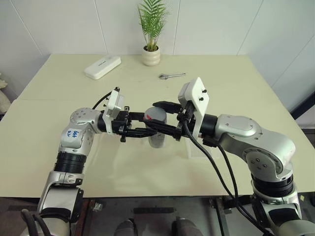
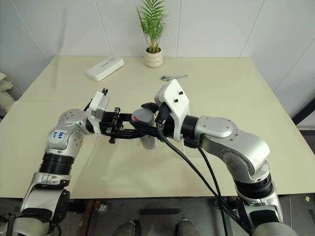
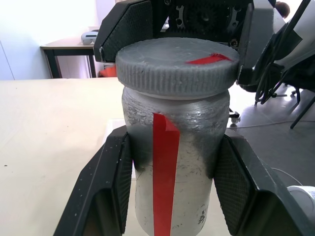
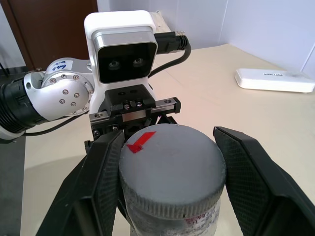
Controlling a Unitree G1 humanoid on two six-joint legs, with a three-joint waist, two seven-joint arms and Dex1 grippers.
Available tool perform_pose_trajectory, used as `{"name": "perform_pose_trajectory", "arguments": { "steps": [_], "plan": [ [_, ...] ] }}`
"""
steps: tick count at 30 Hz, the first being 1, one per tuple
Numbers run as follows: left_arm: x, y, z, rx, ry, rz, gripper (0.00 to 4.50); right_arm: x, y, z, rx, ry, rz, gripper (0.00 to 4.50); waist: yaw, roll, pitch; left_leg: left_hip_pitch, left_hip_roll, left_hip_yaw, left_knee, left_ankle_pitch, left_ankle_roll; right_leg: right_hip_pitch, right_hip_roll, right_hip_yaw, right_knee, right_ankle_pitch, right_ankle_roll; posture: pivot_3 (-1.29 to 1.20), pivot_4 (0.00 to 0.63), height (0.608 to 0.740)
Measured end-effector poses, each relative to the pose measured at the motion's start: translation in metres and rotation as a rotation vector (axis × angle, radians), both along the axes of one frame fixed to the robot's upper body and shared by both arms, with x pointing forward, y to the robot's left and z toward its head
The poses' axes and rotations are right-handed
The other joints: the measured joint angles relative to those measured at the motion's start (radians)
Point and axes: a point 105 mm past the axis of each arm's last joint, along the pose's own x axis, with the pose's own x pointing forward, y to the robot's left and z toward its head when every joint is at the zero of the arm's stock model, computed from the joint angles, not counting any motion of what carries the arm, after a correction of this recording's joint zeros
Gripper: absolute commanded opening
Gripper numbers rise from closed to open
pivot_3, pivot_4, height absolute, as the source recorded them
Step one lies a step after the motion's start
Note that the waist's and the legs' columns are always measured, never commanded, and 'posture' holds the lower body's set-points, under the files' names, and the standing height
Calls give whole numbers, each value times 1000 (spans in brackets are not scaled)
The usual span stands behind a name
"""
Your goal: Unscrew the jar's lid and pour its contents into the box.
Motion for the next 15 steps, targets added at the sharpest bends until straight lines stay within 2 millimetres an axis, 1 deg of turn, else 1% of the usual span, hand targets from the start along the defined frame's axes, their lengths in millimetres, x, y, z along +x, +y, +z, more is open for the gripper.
{"name": "perform_pose_trajectory", "arguments": {
  "steps": [15],
  "plan": [
    [2, 0, -1, -2, 1, 17, 1964, 1, 1, -1, 10, 11, -31, 2553, -1, 0, 0, 0, 0, 0, 0, 0, 0, 0, 0, 0, 0, 0, 0, 0, 150, 740]
  ]
}}
